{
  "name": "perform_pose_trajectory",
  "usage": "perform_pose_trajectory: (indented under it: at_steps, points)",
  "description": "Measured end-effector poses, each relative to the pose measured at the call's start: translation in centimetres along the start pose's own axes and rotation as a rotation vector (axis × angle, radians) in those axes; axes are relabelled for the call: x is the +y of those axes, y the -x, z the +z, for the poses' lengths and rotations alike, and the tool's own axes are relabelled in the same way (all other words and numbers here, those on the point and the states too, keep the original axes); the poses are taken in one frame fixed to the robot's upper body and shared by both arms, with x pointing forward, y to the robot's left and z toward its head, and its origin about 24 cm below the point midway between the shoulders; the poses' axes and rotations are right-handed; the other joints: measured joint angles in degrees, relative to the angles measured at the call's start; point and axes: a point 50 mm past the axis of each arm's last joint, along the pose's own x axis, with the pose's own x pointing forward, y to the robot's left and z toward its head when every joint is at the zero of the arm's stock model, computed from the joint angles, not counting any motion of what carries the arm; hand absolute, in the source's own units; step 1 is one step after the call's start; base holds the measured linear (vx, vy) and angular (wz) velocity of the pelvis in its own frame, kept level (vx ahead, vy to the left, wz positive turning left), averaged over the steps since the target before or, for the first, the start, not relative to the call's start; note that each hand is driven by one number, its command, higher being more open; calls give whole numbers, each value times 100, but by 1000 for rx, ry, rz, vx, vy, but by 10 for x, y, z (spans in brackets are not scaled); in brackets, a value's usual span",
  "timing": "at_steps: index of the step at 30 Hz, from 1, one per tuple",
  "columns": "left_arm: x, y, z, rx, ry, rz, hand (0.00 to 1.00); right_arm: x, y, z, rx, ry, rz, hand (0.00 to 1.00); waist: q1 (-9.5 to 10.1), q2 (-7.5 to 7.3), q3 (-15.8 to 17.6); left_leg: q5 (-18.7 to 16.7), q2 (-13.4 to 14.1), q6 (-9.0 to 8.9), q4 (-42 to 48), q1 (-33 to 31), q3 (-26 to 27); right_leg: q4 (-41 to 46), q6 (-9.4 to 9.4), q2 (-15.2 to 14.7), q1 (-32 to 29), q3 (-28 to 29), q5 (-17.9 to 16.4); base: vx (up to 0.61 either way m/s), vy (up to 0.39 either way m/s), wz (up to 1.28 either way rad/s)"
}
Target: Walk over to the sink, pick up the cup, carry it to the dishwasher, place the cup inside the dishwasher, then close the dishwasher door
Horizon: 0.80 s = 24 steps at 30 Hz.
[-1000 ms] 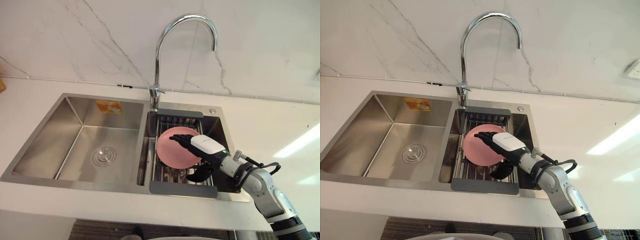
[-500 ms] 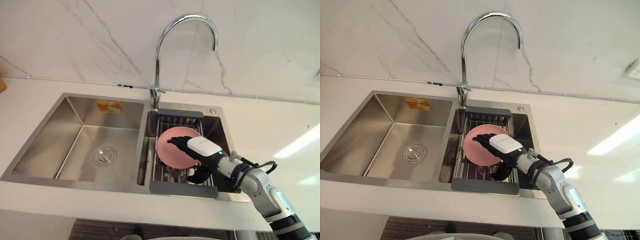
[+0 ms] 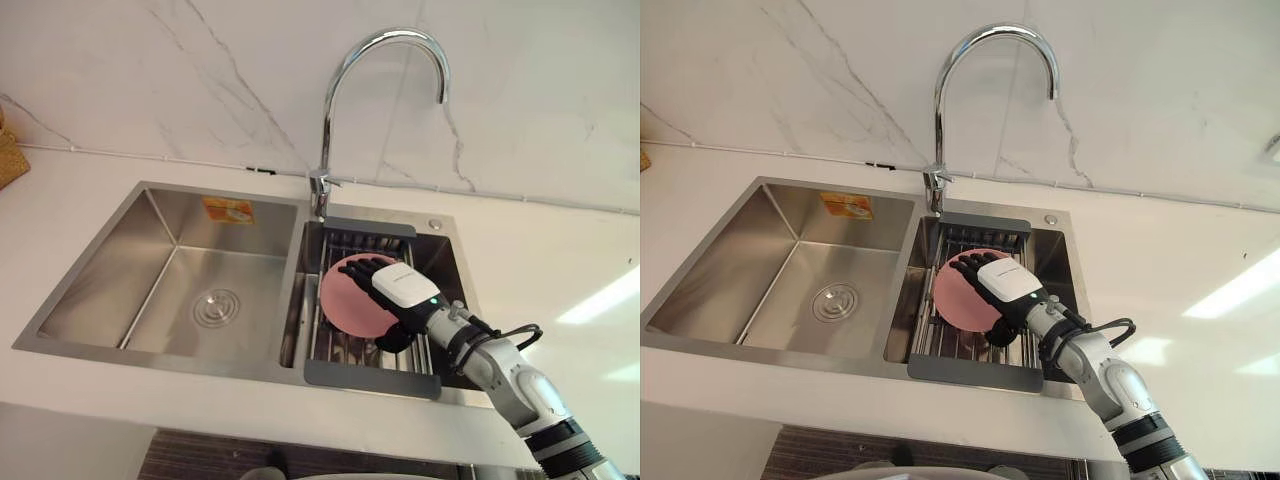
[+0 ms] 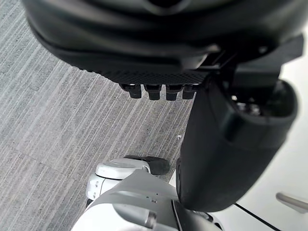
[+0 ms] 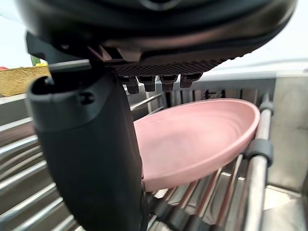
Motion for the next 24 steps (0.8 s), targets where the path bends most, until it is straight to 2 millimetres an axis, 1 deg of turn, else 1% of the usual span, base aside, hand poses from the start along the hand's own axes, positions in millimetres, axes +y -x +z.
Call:
perform_pose_trajectory:
  at_steps: [4, 15, 24]
  points:
    - [-1, 0, 1, -5, -21, -1, 100, 9, -3, -1, 26, -18, -29, 100, 6, 4, 2, -1, 0, -4, 0, -2, -17, 0, -1, 0, 0, -17, 0, 0, 0, 0]
    - [1, 0, 2, -7, -45, 1, 100, 18, -5, -3, 56, -42, -93, 100, 2, -3, -2, 3, 2, -16, -1, 2, -53, -5, 21, 6, 31, -50, -19, 0, 0, 0]
    - [1, 0, 3, -9, -48, 0, 100, 25, -4, -8, 92, -69, -143, 100, -1, -17, -9, -5, 1, 13, -1, -24, -82, -11, -7, -10, 31, -137, -37, 0, 4, 1]
